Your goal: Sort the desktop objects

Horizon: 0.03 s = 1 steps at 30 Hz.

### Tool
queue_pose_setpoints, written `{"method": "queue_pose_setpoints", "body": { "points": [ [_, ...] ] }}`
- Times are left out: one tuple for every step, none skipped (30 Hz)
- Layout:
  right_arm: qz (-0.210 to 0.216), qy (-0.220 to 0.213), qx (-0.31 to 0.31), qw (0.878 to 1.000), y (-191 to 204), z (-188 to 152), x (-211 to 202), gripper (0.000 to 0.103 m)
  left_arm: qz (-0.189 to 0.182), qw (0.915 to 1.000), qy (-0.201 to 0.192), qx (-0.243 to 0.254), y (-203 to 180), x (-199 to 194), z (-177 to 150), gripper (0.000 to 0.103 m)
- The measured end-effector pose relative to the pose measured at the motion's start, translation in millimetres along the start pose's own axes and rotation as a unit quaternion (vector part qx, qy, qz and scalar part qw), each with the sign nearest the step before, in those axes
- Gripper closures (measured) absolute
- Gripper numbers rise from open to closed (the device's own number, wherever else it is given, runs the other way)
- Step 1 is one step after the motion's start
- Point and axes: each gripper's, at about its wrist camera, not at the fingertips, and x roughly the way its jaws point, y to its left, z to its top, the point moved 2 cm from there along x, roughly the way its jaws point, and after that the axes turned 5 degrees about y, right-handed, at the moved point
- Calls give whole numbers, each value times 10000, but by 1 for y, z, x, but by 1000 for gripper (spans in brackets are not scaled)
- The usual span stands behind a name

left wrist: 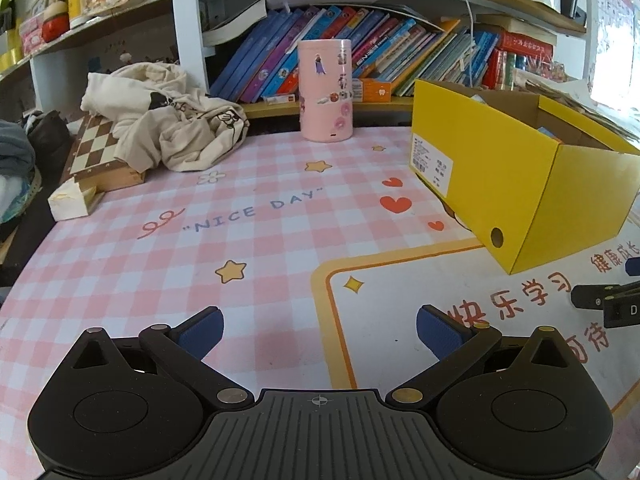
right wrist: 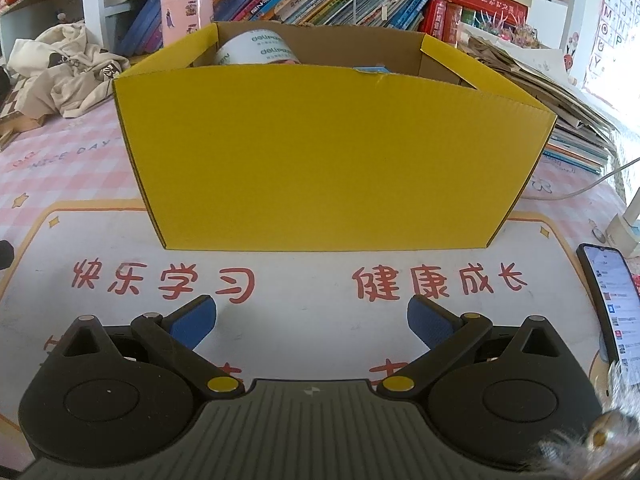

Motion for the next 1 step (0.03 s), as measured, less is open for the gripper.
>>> {"method": "queue_pose_setpoints", "body": {
  "points": [
    [-7,4,4,10000,-1,0,1,0,-1,10000,5,-1,0,1,0,0]
  ]
}}
